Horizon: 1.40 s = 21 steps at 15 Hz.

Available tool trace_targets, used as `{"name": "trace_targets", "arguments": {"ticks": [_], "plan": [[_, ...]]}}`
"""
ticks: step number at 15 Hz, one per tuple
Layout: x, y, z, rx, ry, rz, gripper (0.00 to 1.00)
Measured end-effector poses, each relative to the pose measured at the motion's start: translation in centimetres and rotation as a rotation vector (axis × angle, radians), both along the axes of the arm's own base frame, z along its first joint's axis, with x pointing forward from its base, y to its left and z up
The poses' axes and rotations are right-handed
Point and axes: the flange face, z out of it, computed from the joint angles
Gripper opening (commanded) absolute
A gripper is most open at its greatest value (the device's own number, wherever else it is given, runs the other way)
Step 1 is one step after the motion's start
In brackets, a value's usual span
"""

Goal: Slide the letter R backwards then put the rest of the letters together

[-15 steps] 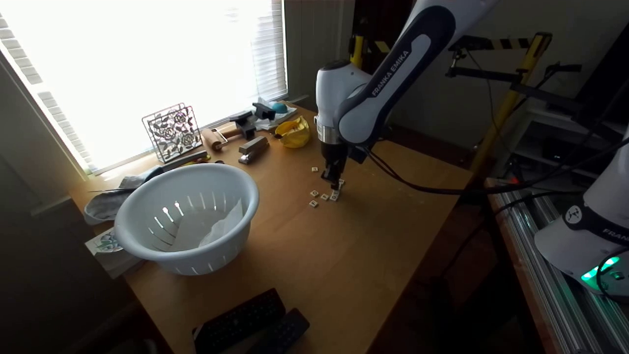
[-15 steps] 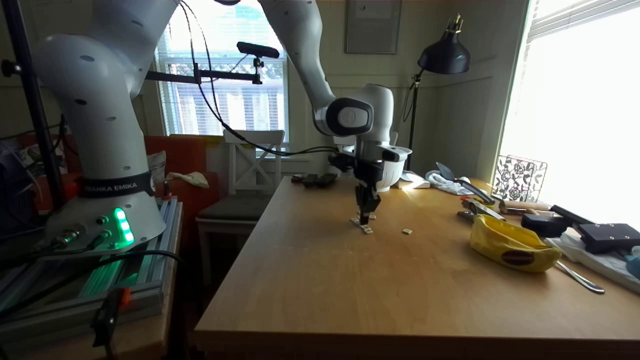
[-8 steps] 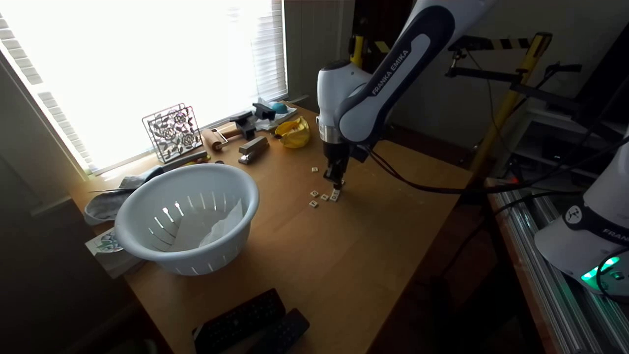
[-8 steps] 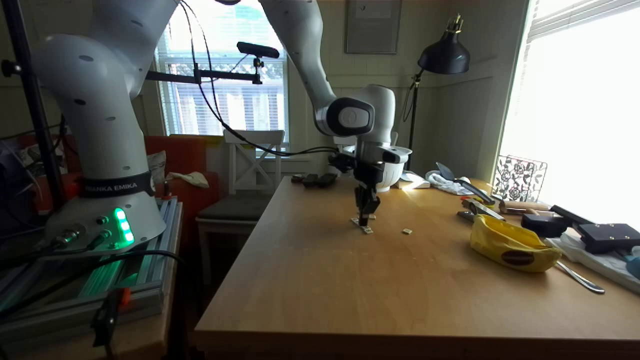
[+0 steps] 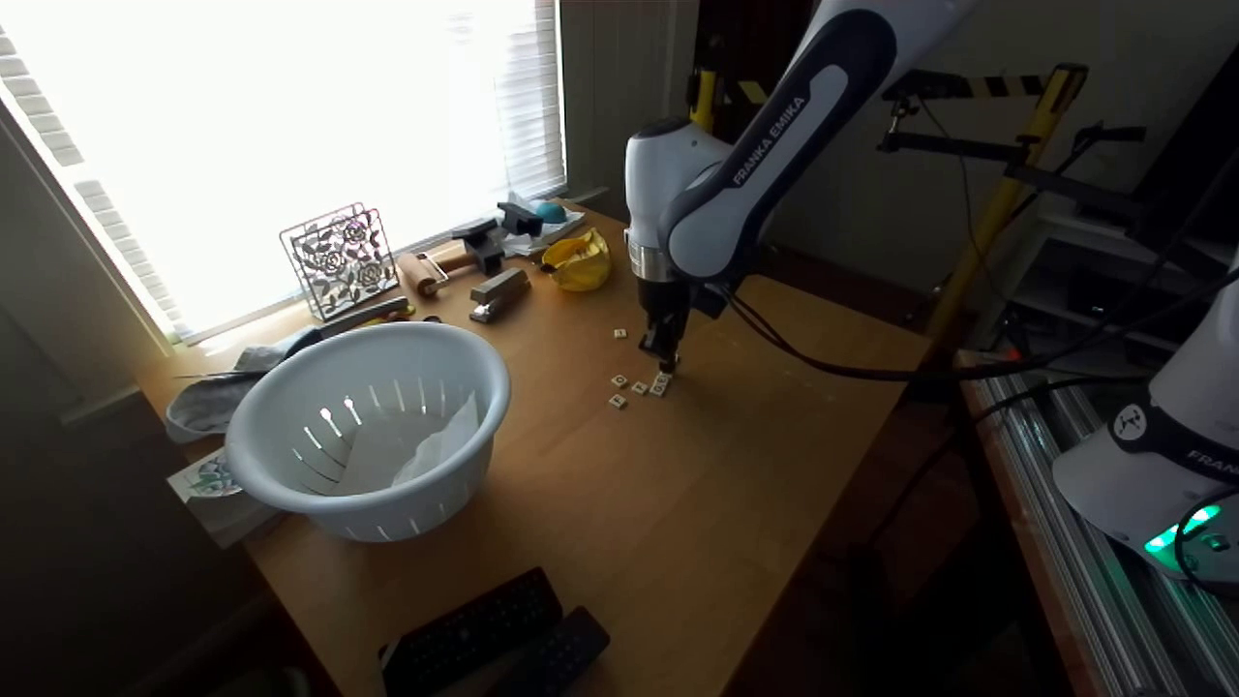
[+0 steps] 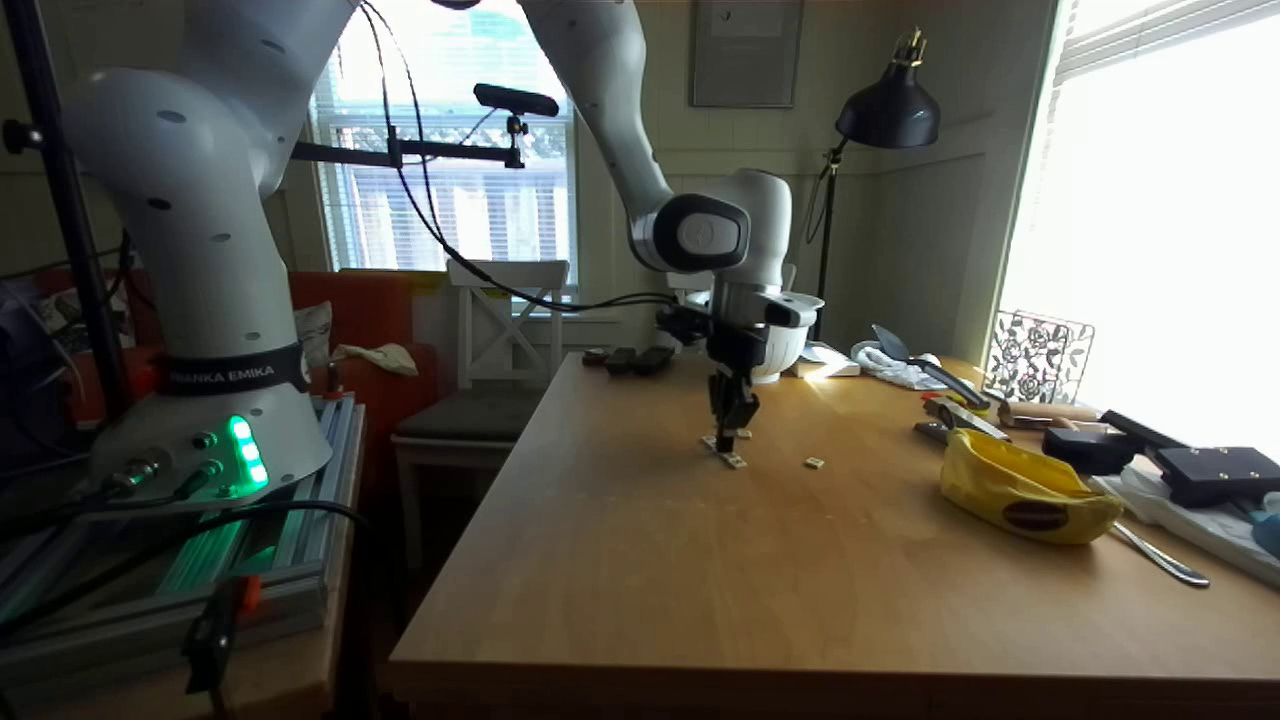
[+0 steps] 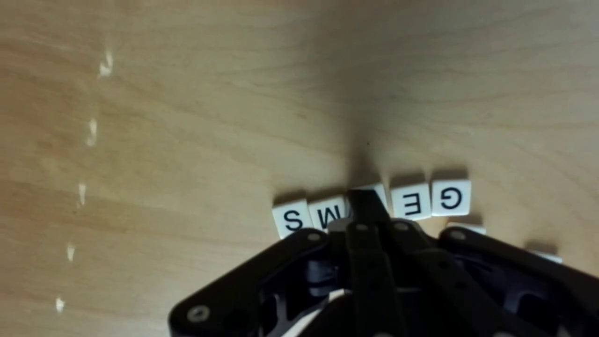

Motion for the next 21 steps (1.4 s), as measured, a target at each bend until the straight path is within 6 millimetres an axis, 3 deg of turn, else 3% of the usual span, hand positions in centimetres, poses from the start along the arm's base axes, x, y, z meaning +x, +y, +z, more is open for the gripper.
{"name": "trace_targets", "arguments": {"ticks": [13,21], "plan": [[-0.9,-0.2,-0.1,0.004,0.029,-0.008,0.00],[-2.5,0.8,-0.1,0.012,0.058,-0.005,0.00]]}}
